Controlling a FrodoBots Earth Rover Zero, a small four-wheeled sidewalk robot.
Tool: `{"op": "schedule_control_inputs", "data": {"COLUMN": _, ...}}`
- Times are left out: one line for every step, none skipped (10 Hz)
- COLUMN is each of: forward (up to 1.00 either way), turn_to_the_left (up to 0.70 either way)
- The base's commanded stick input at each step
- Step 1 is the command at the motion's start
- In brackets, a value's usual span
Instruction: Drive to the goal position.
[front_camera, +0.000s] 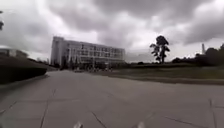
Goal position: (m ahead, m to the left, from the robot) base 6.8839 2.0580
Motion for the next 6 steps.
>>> {"op": "schedule_control_inputs", "data": {"forward": 1.00, "turn_to_the_left": 0.41}}
{"op": "schedule_control_inputs", "data": {"forward": 1.00, "turn_to_the_left": 0.41}}
{"op": "schedule_control_inputs", "data": {"forward": 1.00, "turn_to_the_left": 0.41}}
{"op": "schedule_control_inputs", "data": {"forward": 1.00, "turn_to_the_left": 0.41}}
{"op": "schedule_control_inputs", "data": {"forward": 1.00, "turn_to_the_left": 0.41}}
{"op": "schedule_control_inputs", "data": {"forward": 1.00, "turn_to_the_left": 0.41}}
